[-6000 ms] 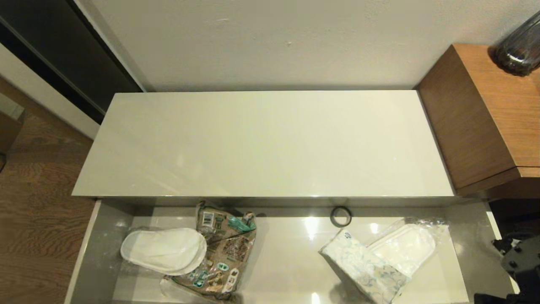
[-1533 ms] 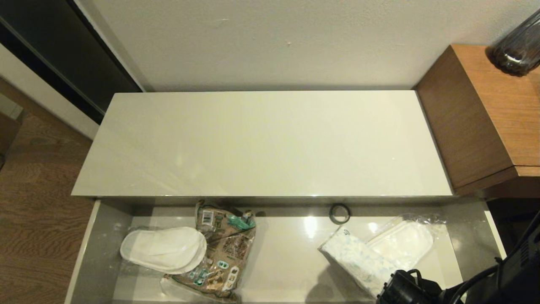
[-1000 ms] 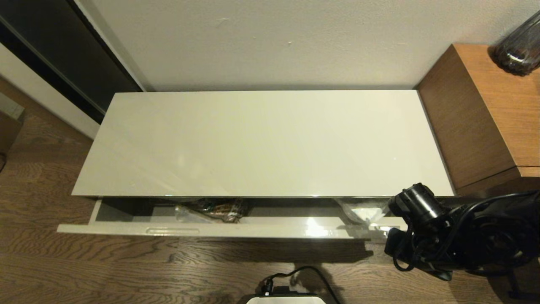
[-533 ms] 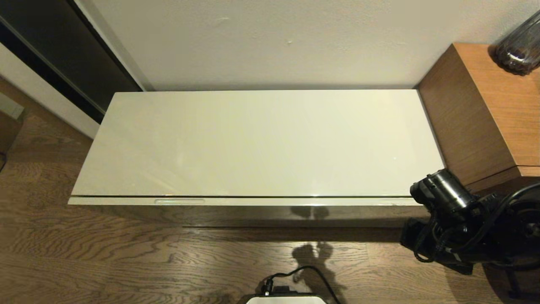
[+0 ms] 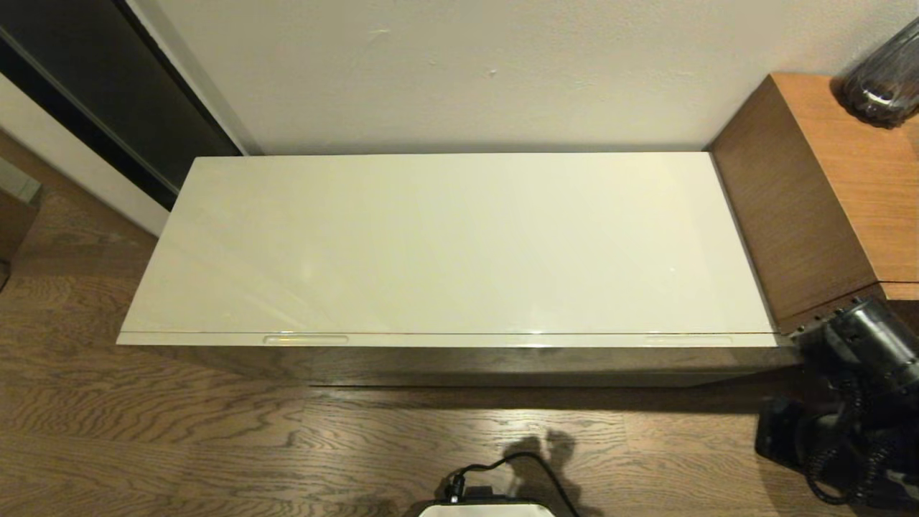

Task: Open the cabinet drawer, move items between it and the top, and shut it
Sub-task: Close the drawer, then open the drawer

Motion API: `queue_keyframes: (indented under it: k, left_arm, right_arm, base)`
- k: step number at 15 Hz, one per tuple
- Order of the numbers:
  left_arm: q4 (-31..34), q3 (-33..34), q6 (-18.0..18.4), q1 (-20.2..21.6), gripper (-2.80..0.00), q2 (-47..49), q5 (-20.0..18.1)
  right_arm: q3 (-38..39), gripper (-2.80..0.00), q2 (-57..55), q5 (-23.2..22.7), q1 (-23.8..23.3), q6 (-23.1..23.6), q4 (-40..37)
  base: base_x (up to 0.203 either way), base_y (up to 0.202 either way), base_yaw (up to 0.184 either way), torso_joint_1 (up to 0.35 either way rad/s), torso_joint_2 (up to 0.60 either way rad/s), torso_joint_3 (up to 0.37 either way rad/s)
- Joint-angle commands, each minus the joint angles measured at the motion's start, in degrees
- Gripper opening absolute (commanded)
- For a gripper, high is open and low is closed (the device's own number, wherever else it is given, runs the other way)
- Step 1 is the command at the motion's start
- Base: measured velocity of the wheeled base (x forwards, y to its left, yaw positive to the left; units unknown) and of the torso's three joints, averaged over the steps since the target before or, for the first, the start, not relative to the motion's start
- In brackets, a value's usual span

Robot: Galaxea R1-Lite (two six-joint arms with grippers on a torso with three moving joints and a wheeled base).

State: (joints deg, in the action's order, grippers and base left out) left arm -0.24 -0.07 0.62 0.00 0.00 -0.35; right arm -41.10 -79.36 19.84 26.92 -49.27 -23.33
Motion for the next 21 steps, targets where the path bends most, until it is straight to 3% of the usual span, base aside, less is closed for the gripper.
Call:
queue_keyframes:
  k: [1,2,5,8,11,12,15,17,19,21]
  left_arm:
    - [-0.02,-0.01,-0.01,0.00,-2.80,0.00,0.00]
    - [-0.02,-0.01,-0.01,0.00,-2.80,0.00,0.00]
    - [-0.02,-0.01,-0.01,0.00,-2.80,0.00,0.00]
    - [-0.02,-0.01,-0.01,0.00,-2.80,0.00,0.00]
    - [-0.02,-0.01,-0.01,0.00,-2.80,0.00,0.00]
    - [-0.02,-0.01,-0.01,0.00,-2.80,0.00,0.00]
    - [-0.02,-0.01,-0.01,0.00,-2.80,0.00,-0.04]
    - [-0.02,-0.01,-0.01,0.00,-2.80,0.00,-0.08]
    - [-0.02,-0.01,-0.01,0.00,-2.80,0.00,-0.09]
    - [-0.02,-0.01,-0.01,0.00,-2.80,0.00,-0.03]
  right_arm:
    - [-0.95,-2.80,9.54,5.97,3.58,-0.31,-8.93]
    - [-1.03,-2.80,10.20,11.23,5.31,-0.35,-11.82]
    - [-1.57,-2.80,12.33,20.71,6.12,-0.35,-19.46]
    - [-4.46,-2.80,16.75,23.38,6.08,-0.66,-24.62]
    - [-9.74,-2.80,19.77,15.81,6.07,-0.46,-29.77]
    - [-10.13,-2.80,21.00,14.96,6.23,1.87,-29.88]
    - [-12.01,-2.80,29.06,9.08,6.16,18.75,-29.18]
    - [-16.17,-2.80,34.88,-0.18,3.35,27.99,-30.25]
    - [-21.33,-2.80,37.58,-7.70,-1.83,29.18,-35.00]
    - [-23.39,-2.80,40.79,-12.38,-7.09,28.36,-39.27]
  base:
    - [0.000,0.000,0.000,0.000,0.00,0.000]
    - [0.000,0.000,0.000,0.000,0.00,0.000]
    - [0.000,0.000,0.000,0.000,0.00,0.000]
    - [0.000,0.000,0.000,0.000,0.00,0.000]
    - [0.000,0.000,0.000,0.000,0.00,0.000]
    - [0.000,0.000,0.000,0.000,0.00,0.000]
    - [0.000,0.000,0.000,0.000,0.00,0.000]
    - [0.000,0.000,0.000,0.000,0.00,0.000]
    - [0.000,0.000,0.000,0.000,0.00,0.000]
    - [0.000,0.000,0.000,0.000,0.00,0.000]
